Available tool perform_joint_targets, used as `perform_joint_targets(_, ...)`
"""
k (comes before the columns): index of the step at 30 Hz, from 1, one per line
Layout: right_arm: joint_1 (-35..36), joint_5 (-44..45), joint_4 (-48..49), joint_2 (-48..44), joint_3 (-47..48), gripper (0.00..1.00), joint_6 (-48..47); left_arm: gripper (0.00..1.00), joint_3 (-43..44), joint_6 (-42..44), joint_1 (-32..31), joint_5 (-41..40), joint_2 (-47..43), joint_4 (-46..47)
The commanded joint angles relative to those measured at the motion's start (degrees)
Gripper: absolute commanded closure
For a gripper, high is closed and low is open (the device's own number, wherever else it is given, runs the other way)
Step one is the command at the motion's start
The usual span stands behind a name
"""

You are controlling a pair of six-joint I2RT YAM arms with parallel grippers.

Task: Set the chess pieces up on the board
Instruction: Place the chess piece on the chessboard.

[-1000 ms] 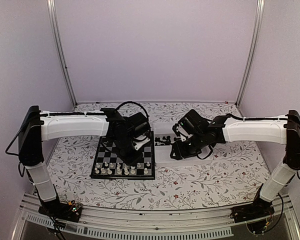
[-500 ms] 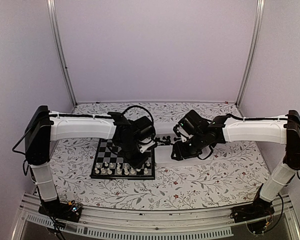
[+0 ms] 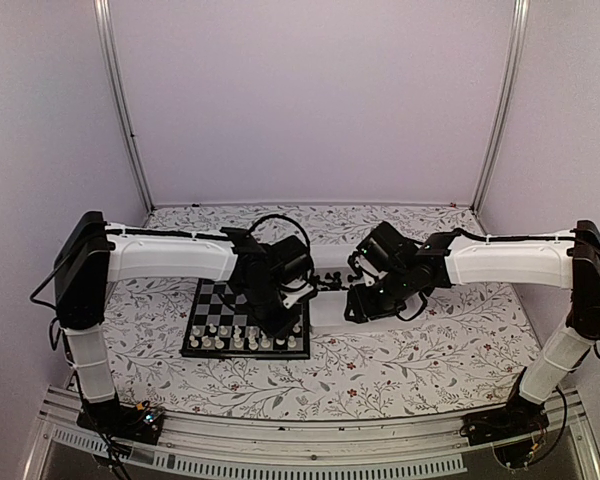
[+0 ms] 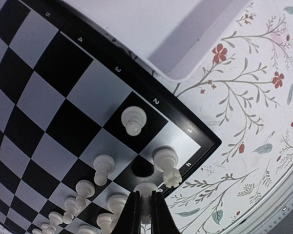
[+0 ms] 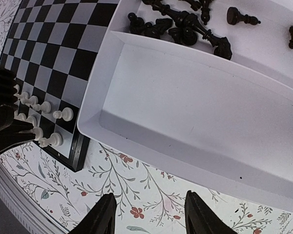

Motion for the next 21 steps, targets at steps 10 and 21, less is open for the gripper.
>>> perform_joint_targets(10,-0.1,0.3,-0.6,-1.3,-1.0,0.50,0.8,0.88,0.0,0.3,-0.8,0.4,1.7,0.4)
perform_joint_targets(21,-0.2,0.6,-2.5,-2.3,1.9,0.50,0.3,0.79,1.3,0.3,-0.9,-0.6,-1.1,-3.0)
